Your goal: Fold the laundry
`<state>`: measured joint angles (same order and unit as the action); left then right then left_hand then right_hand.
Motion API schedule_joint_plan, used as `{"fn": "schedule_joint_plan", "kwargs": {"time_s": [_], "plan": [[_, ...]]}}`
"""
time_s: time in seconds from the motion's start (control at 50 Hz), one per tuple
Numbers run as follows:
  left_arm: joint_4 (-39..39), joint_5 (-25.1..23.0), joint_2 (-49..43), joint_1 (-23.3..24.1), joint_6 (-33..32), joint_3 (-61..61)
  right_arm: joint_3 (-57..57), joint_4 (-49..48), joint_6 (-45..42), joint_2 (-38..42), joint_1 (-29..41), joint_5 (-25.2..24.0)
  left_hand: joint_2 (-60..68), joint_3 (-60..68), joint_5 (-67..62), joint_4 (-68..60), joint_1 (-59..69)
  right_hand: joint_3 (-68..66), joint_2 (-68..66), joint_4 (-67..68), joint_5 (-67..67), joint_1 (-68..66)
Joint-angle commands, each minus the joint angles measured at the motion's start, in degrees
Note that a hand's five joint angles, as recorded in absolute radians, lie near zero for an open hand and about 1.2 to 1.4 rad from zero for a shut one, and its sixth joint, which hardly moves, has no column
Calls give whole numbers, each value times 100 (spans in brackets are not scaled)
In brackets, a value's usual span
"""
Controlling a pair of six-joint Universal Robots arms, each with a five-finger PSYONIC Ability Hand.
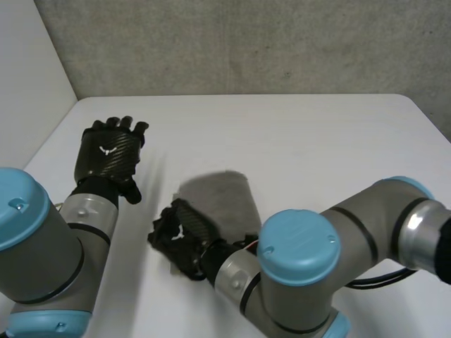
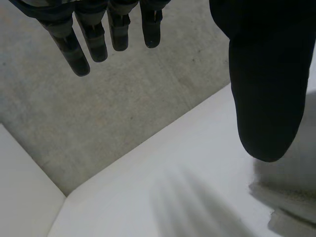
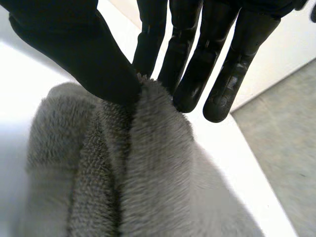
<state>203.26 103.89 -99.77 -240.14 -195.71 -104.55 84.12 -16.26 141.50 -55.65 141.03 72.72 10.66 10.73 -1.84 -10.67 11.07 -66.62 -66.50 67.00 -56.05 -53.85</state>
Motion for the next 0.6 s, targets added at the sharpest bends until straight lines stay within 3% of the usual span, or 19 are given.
{"fn": "schedule_joint_plan", "kwargs": {"time_s": [0.02, 0.06, 0.14, 0.2, 0.24, 0.36, 0.4, 0.52, 0.6], "plan": [[-32, -44, 98, -103, 288, 39, -71, 123, 1700, -875, -757, 206, 107, 100, 11, -106, 65, 4826, 4814, -4865, 4769, 3549], [-23, -53, 98, -86, 288, 57, -36, 219, 2227, -1095, -1153, 399, 107, 100, 11, -106, 65, 5662, 5650, -5700, 5605, 4385], [-14, -245, 55, 72, 349, 302, 52, 737, 3389, -1370, -2008, 691, 174, 167, -56, -173, 133, 5662, 5650, -5700, 5605, 4385], [-6, -378, 19, 143, 473, 382, 87, 949, 3674, -1379, -2150, 673, 225, 218, -107, -224, 183, 5662, 5650, -5700, 5605, 4385], [-23, -649, -129, 204, 892, 566, 105, 1264, 4059, -1387, -2317, 630, 309, 301, -190, -307, 267, 5662, 5650, -5700, 5605, 4385], [-164, -1108, -710, 459, 1554, 910, -10, 1380, 4140, -1203, -2335, 594, 528, 520, -409, -526, 486, 5662, 5650, -5700, 5605, 4385], [-487, -1274, -1165, 503, 1720, 1128, -202, 1433, 4070, -792, -2317, 586, 595, 588, -477, -594, 553, 5662, 5650, -5700, 5605, 4385], [-1122, -1178, -1651, 468, 1721, 1235, -633, 1608, 4008, -71, -2212, 279, 544, 537, -426, -543, 503, 5662, 5650, -5700, 5605, 4385], [-1324, -1169, -1694, 179, 1686, 1007, -835, 1679, 3833, 237, -2046, 225, 528, 520, -409, -526, 486, 5662, 5650, -5700, 5605, 4385]]}}
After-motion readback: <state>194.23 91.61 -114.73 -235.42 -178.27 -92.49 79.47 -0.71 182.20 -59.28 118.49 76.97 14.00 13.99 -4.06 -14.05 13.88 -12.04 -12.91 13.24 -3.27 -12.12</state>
